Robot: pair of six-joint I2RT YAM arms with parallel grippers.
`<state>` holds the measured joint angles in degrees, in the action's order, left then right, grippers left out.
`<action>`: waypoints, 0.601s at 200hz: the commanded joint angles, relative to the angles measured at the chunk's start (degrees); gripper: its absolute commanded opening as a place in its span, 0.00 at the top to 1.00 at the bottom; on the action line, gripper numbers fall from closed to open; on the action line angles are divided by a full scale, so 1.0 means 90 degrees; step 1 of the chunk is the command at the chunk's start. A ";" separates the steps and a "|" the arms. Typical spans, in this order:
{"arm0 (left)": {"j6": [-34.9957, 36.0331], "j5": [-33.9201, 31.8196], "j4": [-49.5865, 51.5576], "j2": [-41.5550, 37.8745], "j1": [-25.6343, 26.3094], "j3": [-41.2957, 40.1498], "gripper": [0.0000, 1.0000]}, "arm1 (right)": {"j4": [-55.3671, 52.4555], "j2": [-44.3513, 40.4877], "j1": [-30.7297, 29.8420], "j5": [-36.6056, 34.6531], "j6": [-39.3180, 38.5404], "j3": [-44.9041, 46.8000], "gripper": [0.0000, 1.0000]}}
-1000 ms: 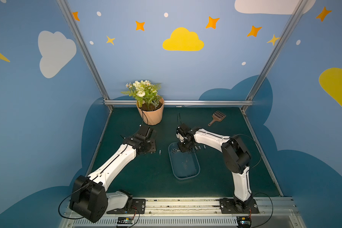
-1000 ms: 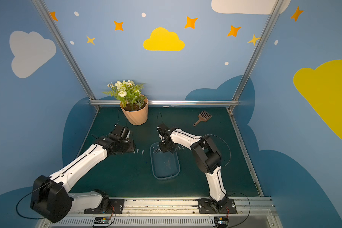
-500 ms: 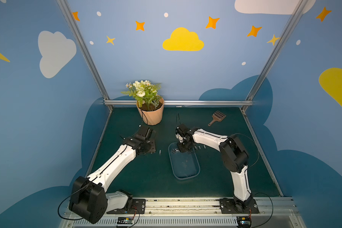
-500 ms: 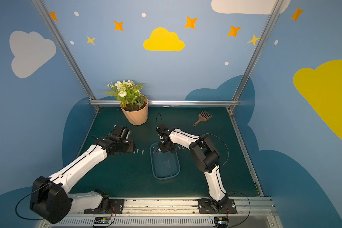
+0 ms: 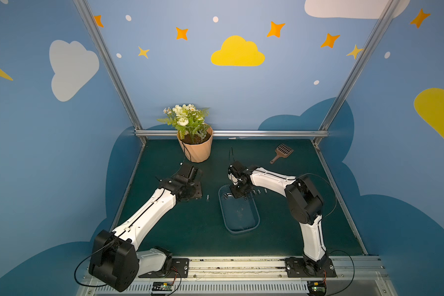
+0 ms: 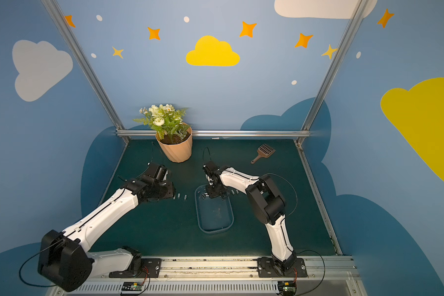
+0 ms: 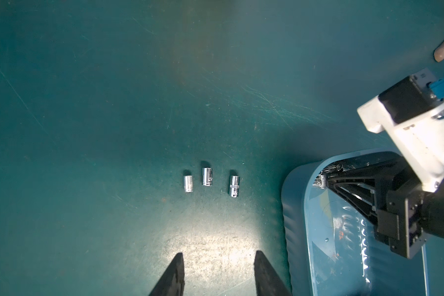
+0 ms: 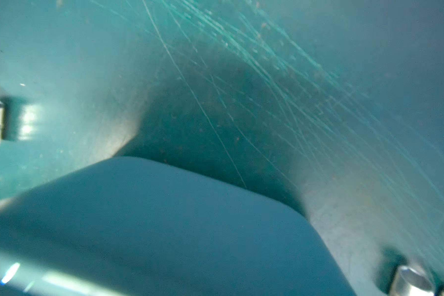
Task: Take out the socket from the storage box
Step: Pick up the socket head from the storage box.
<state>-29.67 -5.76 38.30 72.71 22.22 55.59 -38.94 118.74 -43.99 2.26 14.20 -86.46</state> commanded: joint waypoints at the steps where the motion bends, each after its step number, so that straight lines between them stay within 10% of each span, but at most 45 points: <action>1: -0.0004 0.0054 0.0002 -0.0081 -0.0027 -0.0061 0.54 | -0.0014 -0.0605 -0.0039 0.0032 0.0054 0.0182 0.89; 120: 0.0025 0.0161 -0.0018 0.0103 -0.0037 0.0063 0.54 | -0.0343 -0.2687 0.1253 -0.0358 -0.0241 0.1220 0.89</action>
<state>-29.67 -5.45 38.28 72.95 22.13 55.59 -39.64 95.37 -36.99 0.51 13.41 -78.72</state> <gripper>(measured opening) 0.457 0.129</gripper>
